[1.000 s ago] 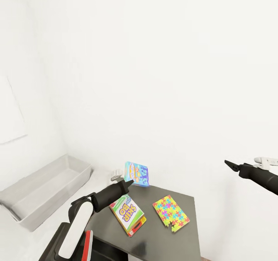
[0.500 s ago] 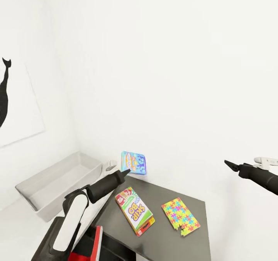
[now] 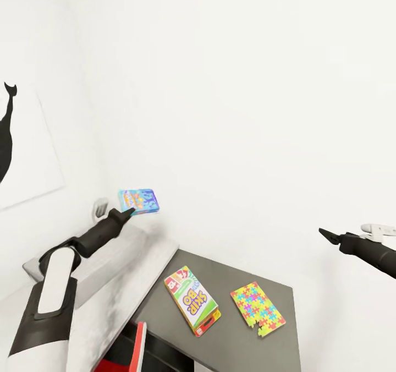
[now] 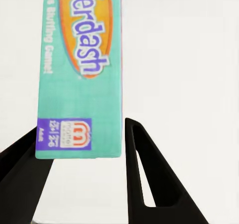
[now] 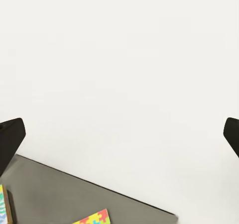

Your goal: Put all the toys in the child's room - the three board games (two on the bed and one on the table), the two jigsaw puzzles on the table, and the tennis ball on the table - inside the toy box on the table in the child's room.

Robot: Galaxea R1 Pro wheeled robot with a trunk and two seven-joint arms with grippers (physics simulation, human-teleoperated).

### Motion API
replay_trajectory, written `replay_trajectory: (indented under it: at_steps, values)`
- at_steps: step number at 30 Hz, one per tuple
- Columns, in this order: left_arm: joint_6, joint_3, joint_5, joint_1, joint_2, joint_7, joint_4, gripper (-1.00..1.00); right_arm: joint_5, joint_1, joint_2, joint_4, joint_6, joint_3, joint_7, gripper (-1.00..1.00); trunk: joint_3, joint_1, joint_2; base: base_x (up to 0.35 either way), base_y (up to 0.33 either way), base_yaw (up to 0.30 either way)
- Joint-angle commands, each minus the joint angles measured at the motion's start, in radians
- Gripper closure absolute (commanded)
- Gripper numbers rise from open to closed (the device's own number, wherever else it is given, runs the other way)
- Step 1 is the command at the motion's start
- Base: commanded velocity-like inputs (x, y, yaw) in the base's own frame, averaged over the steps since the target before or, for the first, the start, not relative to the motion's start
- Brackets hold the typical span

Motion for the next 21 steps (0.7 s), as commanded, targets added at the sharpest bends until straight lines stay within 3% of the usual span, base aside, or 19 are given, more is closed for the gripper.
replay_trajectory:
  at_steps: [1, 7, 9, 11, 15, 21]
  values:
    - [0.008, 0.024, 0.016, -0.017, 0.001, 0.004, 0.018, 1.0, -0.007, -0.001, 0.0, 0.0, 0.008, -0.001, 0.002, -1.0, 0.0, 0.0, -0.001, 0.0, 0.0, 0.003]
    - [0.011, 0.145, 0.038, -0.106, 0.024, 0.063, 0.113, 1.0, -0.004, 0.0, 0.001, 0.0, 0.009, -0.002, 0.007, -1.0, 0.0, 0.0, -0.001, 0.0, 0.0, 0.001]
    - [0.011, 0.2, 0.042, -0.17, 0.032, 0.099, 0.204, 1.0, -0.003, 0.0, 0.001, 0.0, 0.01, -0.003, 0.008, -1.0, 0.0, 0.0, -0.001, 0.0, 0.0, 0.0]
    - [0.011, 0.227, 0.045, -0.21, 0.035, 0.114, 0.271, 1.0, -0.003, 0.001, 0.001, 0.0, 0.01, -0.002, 0.01, -1.0, 0.0, 0.0, -0.001, 0.0, 0.0, 0.0]
    - [0.011, 0.254, 0.049, -0.254, 0.038, 0.126, 0.337, 1.0, -0.003, 0.001, 0.002, 0.0, 0.01, 0.003, 0.013, -1.0, 0.0, 0.0, -0.001, 0.0, 0.0, 0.0]
    - [0.004, 0.277, 0.047, -0.288, 0.042, 0.138, 0.389, 1.0, 0.0, 0.007, 0.02, 0.0, 0.01, 0.052, 0.014, -1.0, 0.0, 0.0, -0.001, 0.0, 0.0, 0.0]
